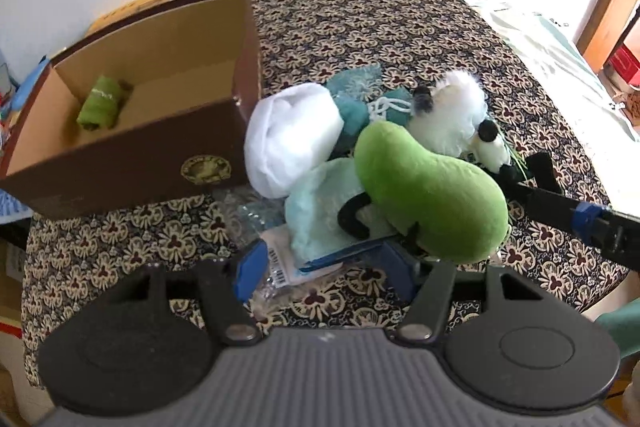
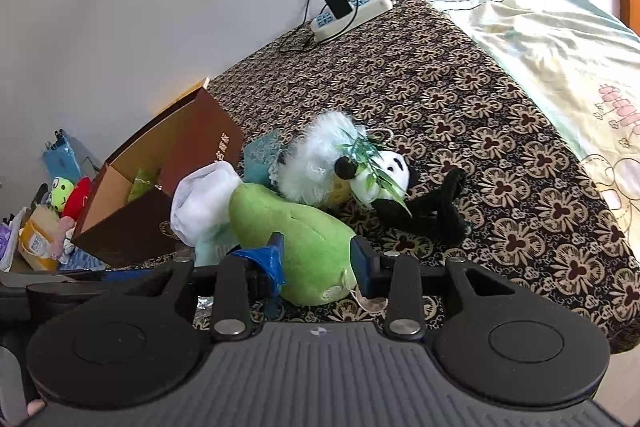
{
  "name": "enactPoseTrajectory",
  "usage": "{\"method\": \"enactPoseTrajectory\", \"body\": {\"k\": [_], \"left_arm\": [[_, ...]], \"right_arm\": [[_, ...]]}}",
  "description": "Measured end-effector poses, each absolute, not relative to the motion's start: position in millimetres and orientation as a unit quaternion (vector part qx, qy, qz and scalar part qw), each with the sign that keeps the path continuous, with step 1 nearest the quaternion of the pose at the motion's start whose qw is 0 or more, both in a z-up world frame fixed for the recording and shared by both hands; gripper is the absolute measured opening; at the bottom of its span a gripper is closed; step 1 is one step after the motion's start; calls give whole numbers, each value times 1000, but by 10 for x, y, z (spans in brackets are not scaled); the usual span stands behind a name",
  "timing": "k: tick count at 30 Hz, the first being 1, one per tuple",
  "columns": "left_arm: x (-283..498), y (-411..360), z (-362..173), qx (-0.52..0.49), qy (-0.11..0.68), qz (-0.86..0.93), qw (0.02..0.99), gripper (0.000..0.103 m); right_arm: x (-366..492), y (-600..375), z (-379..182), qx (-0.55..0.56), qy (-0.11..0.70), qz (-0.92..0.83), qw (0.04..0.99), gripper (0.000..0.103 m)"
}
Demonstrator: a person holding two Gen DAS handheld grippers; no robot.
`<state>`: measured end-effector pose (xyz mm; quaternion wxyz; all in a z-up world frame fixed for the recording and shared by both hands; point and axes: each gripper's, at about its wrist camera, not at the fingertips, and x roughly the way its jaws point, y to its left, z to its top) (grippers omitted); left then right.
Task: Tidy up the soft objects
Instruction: 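Move the right gripper back to the pile toward the green plush, then grasp the green pear-shaped plush with the right gripper and lift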
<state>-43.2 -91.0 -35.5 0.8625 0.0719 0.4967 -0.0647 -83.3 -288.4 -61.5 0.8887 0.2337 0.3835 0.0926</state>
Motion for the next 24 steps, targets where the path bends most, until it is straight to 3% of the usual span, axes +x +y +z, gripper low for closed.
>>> {"method": "enactPoseTrajectory", "body": {"k": [24], "left_arm": [[-224, -1115, -527, 114, 523, -79, 841, 66]], "right_arm": [[-481, -2944, -719, 238, 399, 136, 875, 20]]}}
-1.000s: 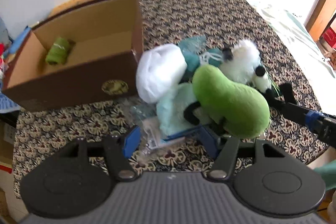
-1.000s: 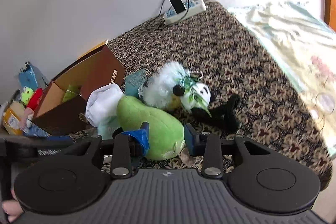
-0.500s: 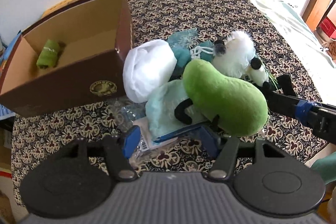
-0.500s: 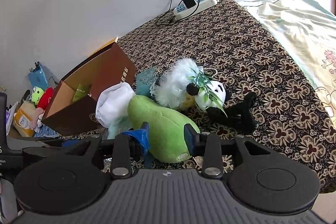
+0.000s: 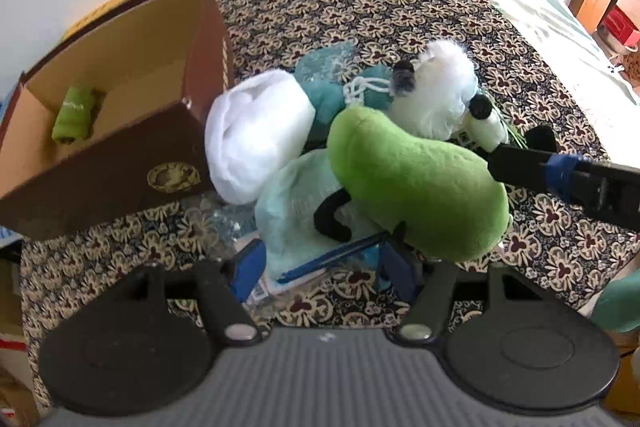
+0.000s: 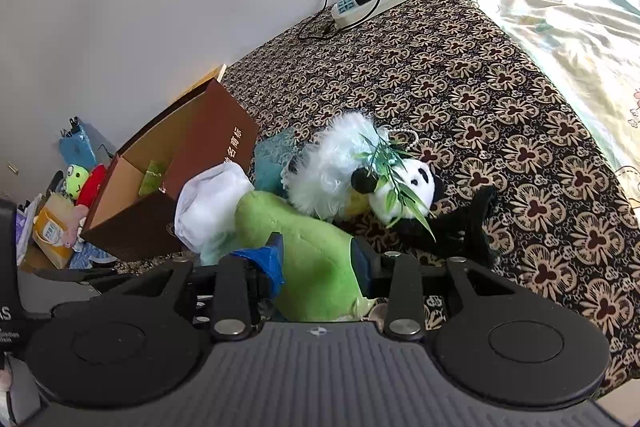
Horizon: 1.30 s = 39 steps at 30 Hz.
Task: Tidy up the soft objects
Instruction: 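Grasp the green pear-shaped plush with the right gripper and lift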
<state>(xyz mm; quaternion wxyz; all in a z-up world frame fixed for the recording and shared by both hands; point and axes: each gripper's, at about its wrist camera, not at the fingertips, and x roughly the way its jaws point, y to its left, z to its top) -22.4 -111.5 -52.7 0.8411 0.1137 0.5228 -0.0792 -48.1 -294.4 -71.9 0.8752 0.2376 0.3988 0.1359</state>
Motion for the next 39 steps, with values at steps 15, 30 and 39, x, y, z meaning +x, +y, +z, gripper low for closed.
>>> {"method": "enactPoseTrajectory", "body": {"k": [15, 30, 39], "left_arm": [[-92, -979, -236, 102, 451, -15, 886, 67], [-95, -914, -335, 86, 472, -16, 877, 67], [-158, -898, -418, 38, 495, -97, 863, 67]], "right_arm": [[-340, -2873, -466, 202, 381, 131, 893, 20], [-338, -2698, -460, 181, 399, 147, 887, 21], [-192, -2727, -686, 196, 428, 150, 870, 22]]}}
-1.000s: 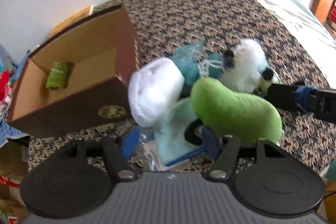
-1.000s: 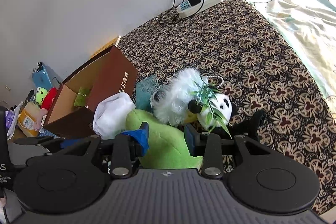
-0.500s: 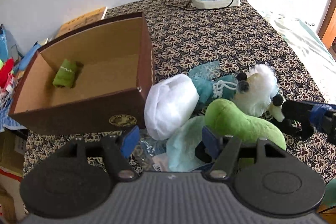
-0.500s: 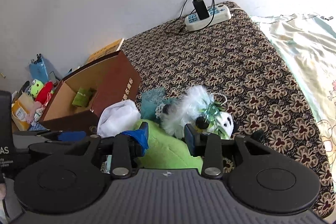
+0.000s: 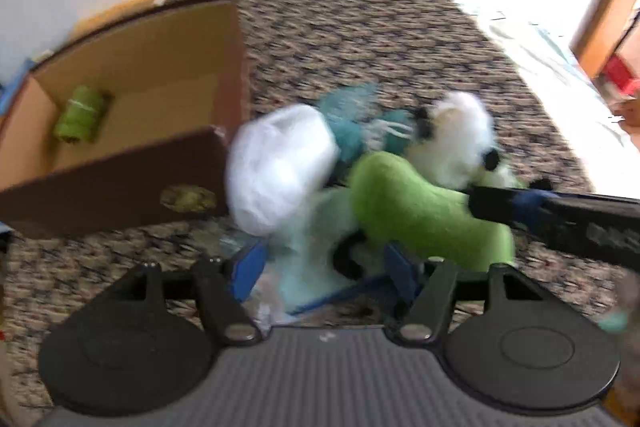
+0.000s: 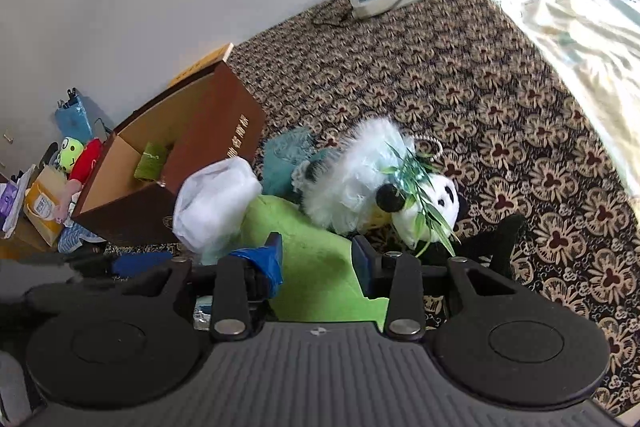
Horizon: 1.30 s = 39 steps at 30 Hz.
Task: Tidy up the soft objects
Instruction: 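Grasp the green pear-shaped plush with the right gripper and lift, then carry the green plush into the box and open the right gripper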
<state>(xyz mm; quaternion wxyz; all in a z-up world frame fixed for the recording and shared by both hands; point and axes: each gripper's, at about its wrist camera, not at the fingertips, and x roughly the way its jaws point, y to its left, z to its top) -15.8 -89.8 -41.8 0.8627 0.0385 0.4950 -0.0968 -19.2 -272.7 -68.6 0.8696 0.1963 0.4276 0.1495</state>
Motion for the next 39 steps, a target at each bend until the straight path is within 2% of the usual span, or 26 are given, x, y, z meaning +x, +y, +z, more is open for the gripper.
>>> {"method": "enactPoseTrajectory", "body": {"k": [9, 15, 18, 21, 28, 29, 33, 39], "left_arm": [[-167, -840, -605, -61, 536, -181, 822, 69], [-167, -900, -703, -63, 555, -229, 797, 69], [-150, -929, -743, -72, 557, -242, 791, 69], [-80, -997, -780, -63, 553, -239, 796, 70], [-62, -1157, -730, -32, 527, -246, 813, 70], [-72, -1157, -715, -31, 525, -249, 814, 65], [-160, -1136, -577, -10, 501, -251, 828, 65], [-389, -1057, -261, 26, 443, -270, 854, 65]], "right_arm": [[-112, -2845, -903, 249, 447, 161, 844, 25], [-182, -2893, -845, 275, 478, 234, 801, 25], [-166, -2891, -826, 246, 473, 240, 811, 25], [-117, -2849, -912, 216, 458, 214, 835, 27], [-12, -3038, -1050, 289, 471, 204, 808, 28], [-14, -3074, -1054, 298, 476, 208, 801, 28], [-158, -3104, -1004, 309, 490, 232, 781, 26], [-374, -3063, -756, 332, 466, 251, 781, 27]]}}
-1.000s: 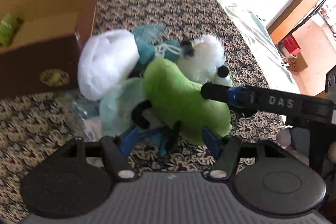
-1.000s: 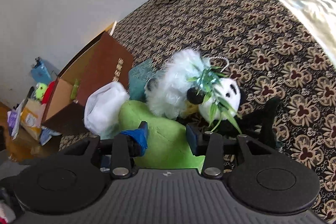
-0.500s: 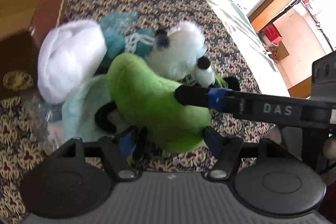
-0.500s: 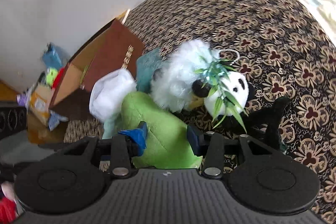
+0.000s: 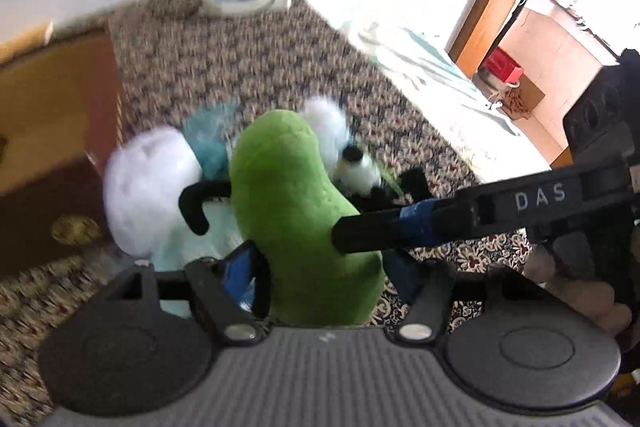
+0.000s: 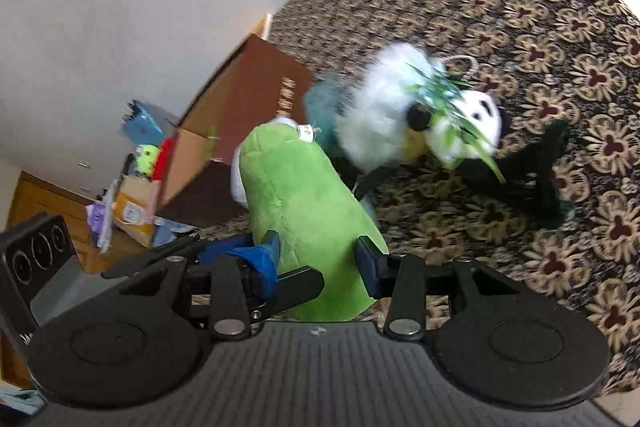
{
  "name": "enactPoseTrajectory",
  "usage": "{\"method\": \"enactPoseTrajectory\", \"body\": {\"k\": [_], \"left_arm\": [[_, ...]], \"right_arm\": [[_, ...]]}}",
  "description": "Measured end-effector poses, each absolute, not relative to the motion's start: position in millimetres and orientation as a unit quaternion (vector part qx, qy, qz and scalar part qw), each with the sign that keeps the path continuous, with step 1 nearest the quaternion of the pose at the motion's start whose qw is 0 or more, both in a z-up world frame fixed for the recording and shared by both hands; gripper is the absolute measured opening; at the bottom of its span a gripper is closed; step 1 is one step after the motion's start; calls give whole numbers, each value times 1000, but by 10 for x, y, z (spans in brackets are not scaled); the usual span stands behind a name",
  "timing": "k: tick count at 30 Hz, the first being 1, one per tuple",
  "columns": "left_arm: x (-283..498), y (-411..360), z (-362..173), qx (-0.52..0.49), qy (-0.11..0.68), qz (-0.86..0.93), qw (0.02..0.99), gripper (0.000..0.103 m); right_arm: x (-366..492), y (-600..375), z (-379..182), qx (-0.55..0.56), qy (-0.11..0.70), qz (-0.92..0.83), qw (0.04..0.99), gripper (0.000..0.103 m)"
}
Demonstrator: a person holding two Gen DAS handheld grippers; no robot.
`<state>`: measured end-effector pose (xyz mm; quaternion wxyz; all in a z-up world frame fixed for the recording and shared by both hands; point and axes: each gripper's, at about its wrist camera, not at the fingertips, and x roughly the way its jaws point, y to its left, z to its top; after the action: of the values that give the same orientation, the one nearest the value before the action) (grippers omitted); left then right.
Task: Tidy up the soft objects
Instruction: 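Carry the green plush into the box and open the right gripper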
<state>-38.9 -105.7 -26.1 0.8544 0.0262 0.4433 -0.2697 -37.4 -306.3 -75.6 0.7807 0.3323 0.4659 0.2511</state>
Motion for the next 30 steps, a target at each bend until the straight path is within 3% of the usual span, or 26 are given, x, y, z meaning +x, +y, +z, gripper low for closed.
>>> {"method": "enactPoseTrajectory", "body": {"k": [9, 18, 30], "left_arm": [[-443, -301, 487, 24, 321, -279, 905, 65], [10, 813, 757, 33, 268, -219, 938, 65], [798, 1869, 87, 12, 376, -151, 914, 65]], "right_arm": [[-258, -2527, -81, 325, 366, 307, 816, 29], [439, -1337, 180, 293, 302, 353, 835, 29], [1130, -115, -400, 288, 381, 311, 822, 29]]}}
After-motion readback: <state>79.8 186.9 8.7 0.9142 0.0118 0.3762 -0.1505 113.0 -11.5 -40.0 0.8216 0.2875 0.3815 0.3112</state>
